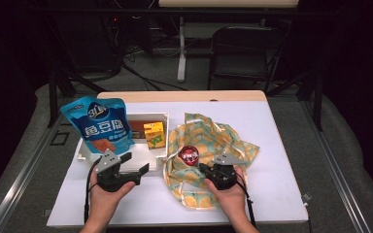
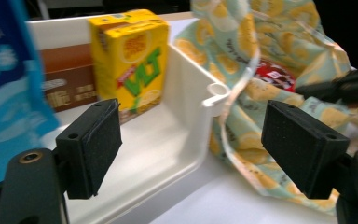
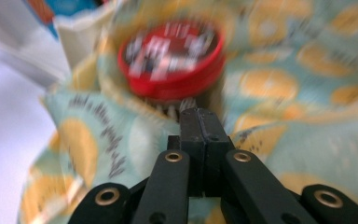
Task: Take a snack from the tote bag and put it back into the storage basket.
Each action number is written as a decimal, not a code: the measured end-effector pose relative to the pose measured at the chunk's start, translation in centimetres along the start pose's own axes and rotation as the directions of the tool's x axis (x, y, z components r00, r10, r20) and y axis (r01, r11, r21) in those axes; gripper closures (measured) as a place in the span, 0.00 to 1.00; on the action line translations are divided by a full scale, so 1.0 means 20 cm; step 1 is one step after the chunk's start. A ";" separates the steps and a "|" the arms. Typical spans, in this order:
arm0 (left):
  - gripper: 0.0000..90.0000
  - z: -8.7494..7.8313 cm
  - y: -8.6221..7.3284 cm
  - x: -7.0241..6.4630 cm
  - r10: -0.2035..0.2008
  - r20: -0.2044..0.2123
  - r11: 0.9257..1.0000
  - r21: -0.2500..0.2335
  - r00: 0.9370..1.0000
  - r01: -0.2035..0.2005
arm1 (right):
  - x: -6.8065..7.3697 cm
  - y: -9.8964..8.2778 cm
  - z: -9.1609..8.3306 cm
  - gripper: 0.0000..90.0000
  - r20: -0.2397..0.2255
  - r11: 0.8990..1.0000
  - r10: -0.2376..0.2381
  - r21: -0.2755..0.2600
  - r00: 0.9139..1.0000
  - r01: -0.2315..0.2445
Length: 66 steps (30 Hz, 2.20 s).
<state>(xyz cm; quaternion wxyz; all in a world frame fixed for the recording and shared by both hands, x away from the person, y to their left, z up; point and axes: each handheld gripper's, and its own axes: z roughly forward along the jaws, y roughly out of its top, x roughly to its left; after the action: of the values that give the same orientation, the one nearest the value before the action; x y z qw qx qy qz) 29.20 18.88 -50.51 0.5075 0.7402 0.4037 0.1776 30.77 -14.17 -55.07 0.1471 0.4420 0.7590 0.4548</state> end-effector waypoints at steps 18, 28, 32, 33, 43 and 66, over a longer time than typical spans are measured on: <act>0.26 0.08 -0.04 -0.06 0.006 0.045 1.000 0.026 0.999 -0.007 | 0.06 0.09 -0.01 0.44 0.041 0.992 -0.088 -0.086 0.995 0.091; 0.26 0.06 -0.05 -0.03 -0.007 0.046 1.000 0.029 0.999 0.006 | 0.09 0.22 0.04 0.40 0.034 0.987 -0.063 -0.145 0.997 0.067; 0.26 0.05 -0.05 -0.02 -0.010 0.042 0.999 0.032 0.999 0.009 | 0.08 0.25 0.08 0.39 0.054 0.992 -0.033 -0.121 0.998 0.039; 0.26 0.05 -0.05 -0.02 -0.010 0.044 0.999 0.035 0.999 0.008 | 0.08 0.25 0.09 0.37 0.048 0.993 -0.032 -0.108 0.998 0.037; 0.26 0.05 -0.06 -0.03 -0.015 0.050 0.999 0.036 0.999 0.013 | 0.09 0.20 0.21 0.21 0.077 0.998 -0.062 0.026 0.995 0.060; 0.26 0.09 -0.03 -0.05 -0.008 0.072 0.999 0.032 0.997 0.005 | -0.01 0.28 0.09 0.28 0.078 0.999 -0.035 -0.025 0.996 0.037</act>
<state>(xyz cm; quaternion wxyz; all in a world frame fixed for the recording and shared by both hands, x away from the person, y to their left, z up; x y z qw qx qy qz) 29.48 17.09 -51.73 0.5103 0.7528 0.3904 0.1428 35.03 -12.13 -51.41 0.1903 0.4436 0.7545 0.4447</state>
